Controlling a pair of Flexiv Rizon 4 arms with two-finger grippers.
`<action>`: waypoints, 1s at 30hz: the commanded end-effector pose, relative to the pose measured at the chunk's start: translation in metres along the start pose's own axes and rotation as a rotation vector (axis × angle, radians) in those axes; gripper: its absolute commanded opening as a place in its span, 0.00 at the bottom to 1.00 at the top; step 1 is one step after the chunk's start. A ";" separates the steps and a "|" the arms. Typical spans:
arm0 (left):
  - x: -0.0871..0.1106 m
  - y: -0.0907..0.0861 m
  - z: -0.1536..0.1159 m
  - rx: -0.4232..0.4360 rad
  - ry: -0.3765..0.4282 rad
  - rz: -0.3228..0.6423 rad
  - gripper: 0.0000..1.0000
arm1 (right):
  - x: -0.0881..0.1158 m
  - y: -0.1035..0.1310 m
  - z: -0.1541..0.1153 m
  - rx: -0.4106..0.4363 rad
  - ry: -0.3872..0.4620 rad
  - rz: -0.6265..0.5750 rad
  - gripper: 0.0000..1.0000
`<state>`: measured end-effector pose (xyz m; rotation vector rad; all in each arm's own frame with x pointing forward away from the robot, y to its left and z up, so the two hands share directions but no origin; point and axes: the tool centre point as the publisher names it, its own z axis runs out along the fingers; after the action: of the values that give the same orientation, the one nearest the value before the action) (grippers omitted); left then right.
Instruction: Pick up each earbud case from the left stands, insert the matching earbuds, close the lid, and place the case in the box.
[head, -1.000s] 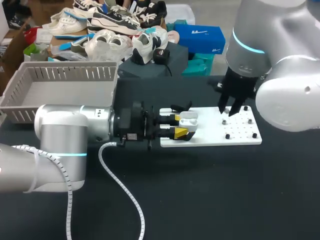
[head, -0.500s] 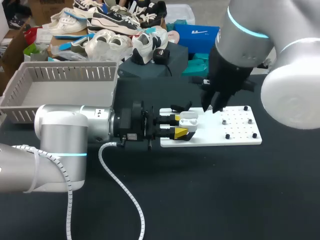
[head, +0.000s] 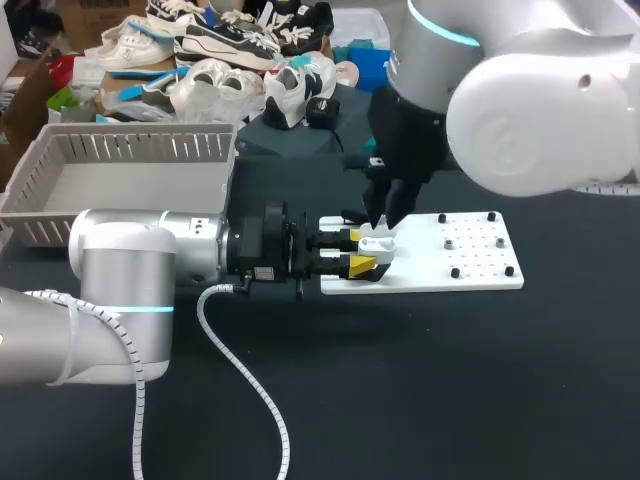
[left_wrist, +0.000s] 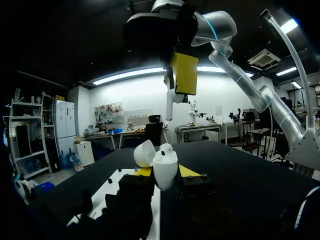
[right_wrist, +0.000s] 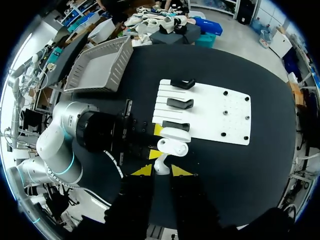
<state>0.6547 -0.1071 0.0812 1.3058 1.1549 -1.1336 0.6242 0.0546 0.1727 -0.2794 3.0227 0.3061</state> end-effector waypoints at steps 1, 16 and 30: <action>0.000 -0.002 0.000 -0.006 -0.002 0.002 0.00 | -0.006 0.005 0.006 0.024 0.104 -0.006 0.00; 0.000 -0.002 0.000 -0.006 -0.002 0.002 0.00 | -0.002 0.000 0.014 0.045 0.089 0.007 0.00; 0.000 -0.002 0.000 -0.006 -0.002 0.002 0.00 | -0.004 -0.001 0.015 0.022 0.084 -0.050 0.00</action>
<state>0.6547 -0.1071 0.0812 1.3056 1.1549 -1.1335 0.6302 0.0609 0.1601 -0.3601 3.1001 0.2430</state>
